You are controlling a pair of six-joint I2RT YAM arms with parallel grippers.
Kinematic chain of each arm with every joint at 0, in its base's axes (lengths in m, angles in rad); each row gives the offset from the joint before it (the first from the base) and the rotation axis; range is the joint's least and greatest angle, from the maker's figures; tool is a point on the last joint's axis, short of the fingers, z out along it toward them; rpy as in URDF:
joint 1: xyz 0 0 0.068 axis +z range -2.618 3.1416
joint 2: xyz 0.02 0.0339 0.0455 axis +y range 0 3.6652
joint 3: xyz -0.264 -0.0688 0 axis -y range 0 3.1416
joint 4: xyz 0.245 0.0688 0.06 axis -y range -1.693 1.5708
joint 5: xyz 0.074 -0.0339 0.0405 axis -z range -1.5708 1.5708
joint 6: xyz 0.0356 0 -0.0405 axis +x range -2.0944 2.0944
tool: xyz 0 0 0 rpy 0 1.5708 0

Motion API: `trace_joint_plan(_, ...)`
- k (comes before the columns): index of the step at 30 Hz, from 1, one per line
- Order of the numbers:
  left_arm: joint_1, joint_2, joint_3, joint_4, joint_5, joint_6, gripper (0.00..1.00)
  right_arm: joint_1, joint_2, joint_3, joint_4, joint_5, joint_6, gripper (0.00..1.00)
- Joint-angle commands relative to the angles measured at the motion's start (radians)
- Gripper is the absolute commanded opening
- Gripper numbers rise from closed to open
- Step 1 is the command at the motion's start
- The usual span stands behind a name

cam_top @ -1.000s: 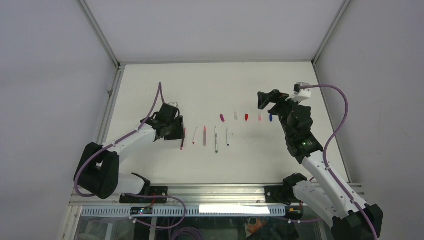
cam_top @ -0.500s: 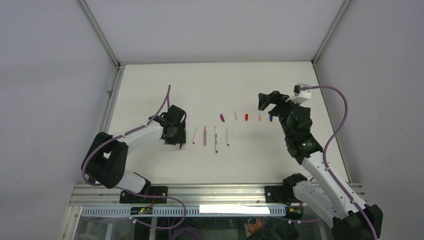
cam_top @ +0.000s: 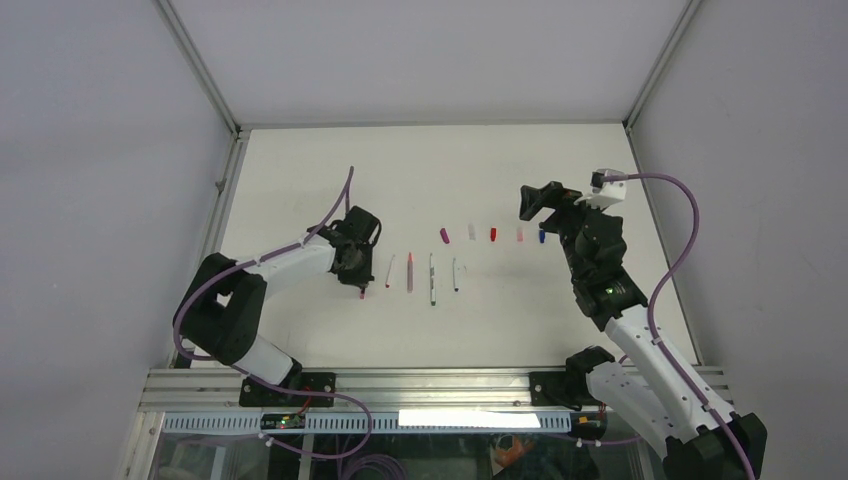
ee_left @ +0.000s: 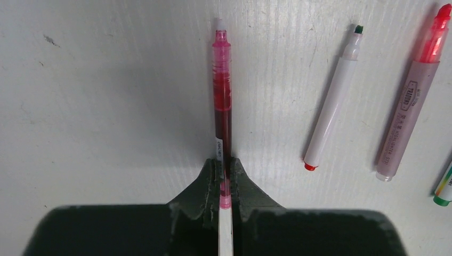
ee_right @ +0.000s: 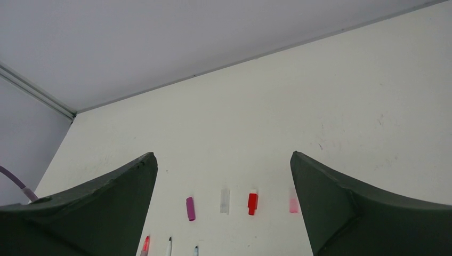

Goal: Insert the pens into the pen caps

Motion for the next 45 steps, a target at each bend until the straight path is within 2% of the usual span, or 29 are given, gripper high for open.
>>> trace_joint_plan(1, -0.022, 0.04, -0.018, 0.056, 0.052, 0.008, 0.0, 0.004, -0.004, 0.0, 0.017, 0.026, -0.008, 0.99)
trace_joint_plan(5, -0.023, -0.027, -0.03, 0.074, 0.044, 0.019, 0.0, 0.004, 0.02, 0.003, 0.016, 0.002, 0.009, 0.99)
trace_joint_plan(11, -0.023, -0.25, -0.033, 0.125, 0.046, 0.078, 0.0, 0.018, 0.08, 0.014, 0.032, -0.061, 0.054, 0.99)
trace_joint_plan(15, -0.024, -0.385, -0.051, 0.2, 0.145, 0.12, 0.0, 0.026, 0.113, -0.022, 0.15, -0.174, 0.146, 0.97)
trace_joint_plan(19, -0.025, -0.472, -0.096, 0.296, 0.281, 0.125, 0.0, 0.07, 0.186, -0.057, 0.319, -0.33, 0.238, 0.89)
trace_joint_plan(22, -0.027, -0.491, -0.118, 0.353, 0.375, 0.12, 0.0, 0.154, 0.23, -0.034, 0.349, -0.33, 0.209, 0.83)
trace_joint_plan(29, -0.036, -0.511, -0.151, 0.508, 0.475, 0.074, 0.0, 0.267, 0.316, 0.028, 0.371, -0.335, 0.153, 0.76)
trace_joint_plan(38, -0.067, -0.487, -0.162, 0.616, 0.493, 0.037, 0.0, 0.379, 0.438, 0.117, 0.342, -0.359, 0.075, 0.72)
trace_joint_plan(45, -0.104, -0.445, -0.161, 0.666, 0.492, 0.043, 0.0, 0.414, 0.484, 0.152, 0.348, -0.361, 0.052, 0.71)
